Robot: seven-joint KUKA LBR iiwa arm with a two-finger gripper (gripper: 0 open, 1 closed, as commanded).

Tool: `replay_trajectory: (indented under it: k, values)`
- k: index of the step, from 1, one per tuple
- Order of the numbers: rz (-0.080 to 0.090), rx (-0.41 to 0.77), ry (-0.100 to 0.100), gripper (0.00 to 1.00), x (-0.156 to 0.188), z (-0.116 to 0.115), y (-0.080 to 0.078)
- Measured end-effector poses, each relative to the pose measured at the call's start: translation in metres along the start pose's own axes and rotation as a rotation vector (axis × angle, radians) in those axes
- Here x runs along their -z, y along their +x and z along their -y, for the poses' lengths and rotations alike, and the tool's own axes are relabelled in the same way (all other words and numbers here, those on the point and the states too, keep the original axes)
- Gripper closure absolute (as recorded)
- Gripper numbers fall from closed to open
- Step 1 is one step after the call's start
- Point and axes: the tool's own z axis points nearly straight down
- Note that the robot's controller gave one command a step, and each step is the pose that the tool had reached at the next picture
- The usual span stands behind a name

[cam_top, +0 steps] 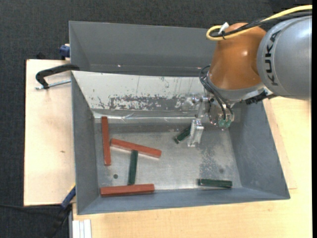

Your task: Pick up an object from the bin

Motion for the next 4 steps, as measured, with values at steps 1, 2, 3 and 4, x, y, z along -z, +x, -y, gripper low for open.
replay_trajectory:
  k: [1,2,3,4]
  values:
    - [-0.004,-0.132,0.0,0.0,-0.069,0.011,-0.008]
    - [-0.012,-0.119,0.001,0.0,-0.084,0.051,0.01]
    - [-0.003,-0.373,0.002,1.0,-0.096,0.047,-0.018]
    - [-0.006,-0.373,0.002,0.0,-0.096,0.047,-0.017]
